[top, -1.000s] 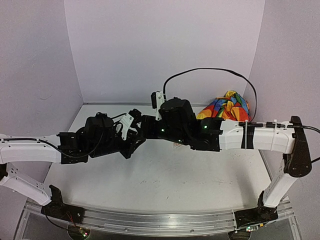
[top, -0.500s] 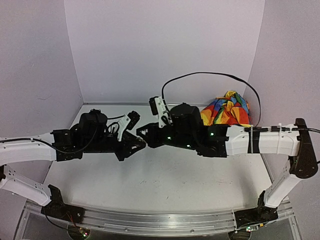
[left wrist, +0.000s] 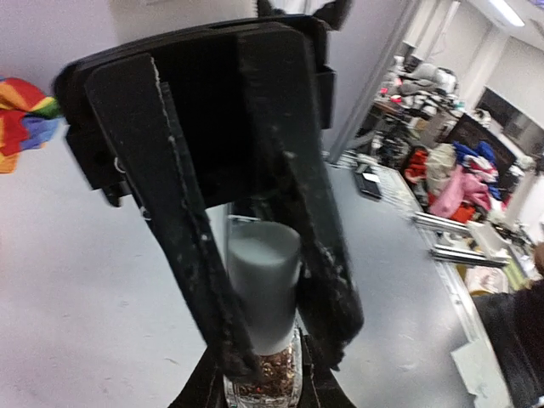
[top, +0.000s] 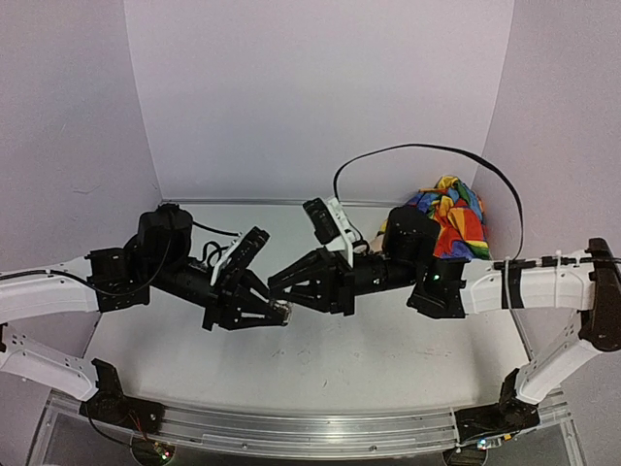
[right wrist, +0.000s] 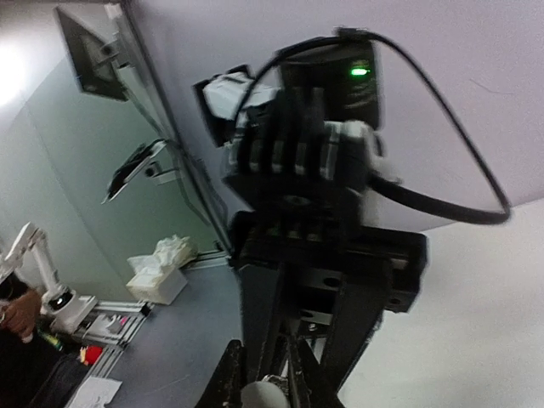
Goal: Paint the nails
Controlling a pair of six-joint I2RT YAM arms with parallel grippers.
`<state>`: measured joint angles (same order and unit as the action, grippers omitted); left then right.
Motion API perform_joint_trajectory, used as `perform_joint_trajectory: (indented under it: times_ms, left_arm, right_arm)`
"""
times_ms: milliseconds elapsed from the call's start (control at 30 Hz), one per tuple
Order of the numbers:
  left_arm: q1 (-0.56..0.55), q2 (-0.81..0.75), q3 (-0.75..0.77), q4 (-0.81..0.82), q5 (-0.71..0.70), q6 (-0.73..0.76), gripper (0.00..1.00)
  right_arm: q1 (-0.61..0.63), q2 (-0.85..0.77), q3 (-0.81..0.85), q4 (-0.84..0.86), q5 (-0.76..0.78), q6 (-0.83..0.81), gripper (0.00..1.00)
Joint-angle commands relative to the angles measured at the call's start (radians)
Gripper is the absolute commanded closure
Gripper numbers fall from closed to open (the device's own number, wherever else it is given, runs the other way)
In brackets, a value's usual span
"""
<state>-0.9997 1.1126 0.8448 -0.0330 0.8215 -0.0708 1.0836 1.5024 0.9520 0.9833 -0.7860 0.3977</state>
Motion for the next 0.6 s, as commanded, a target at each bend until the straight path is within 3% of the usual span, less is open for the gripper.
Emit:
perform_joint_trajectory:
  times_ms: [0, 67, 167, 333, 567]
  left_arm:
    - [0.018, -0.033, 0.013, 0.065, -0.409, 0.011, 1.0]
    - [0.018, -0.031, 0.002, 0.057, -0.602, 0.006, 1.0]
    - [0.016, -0.01, 0.004, 0.04, -0.786, -0.019, 1.0]
    - [0.016, 0.08, 0.056, -0.065, -0.968, -0.094, 1.0]
    - [0.016, 0.163, 0.108, -0.104, -0.948, -0.137, 1.0]
  right_arm:
    - [0.001, -0.119, -0.006, -0.068, 0.286, -0.026, 0.54]
    - [0.0, -0.14, 0.019, -0.213, 0.52, -0.019, 0.37]
    - [0.0, -0.144, 0.067, -0.373, 0.753, 0.035, 0.23]
    - [0.0, -0.102, 0.111, -0.49, 0.902, 0.137, 0.15]
    - [0.001, -0.045, 0.167, -0.581, 1.057, 0.309, 0.15]
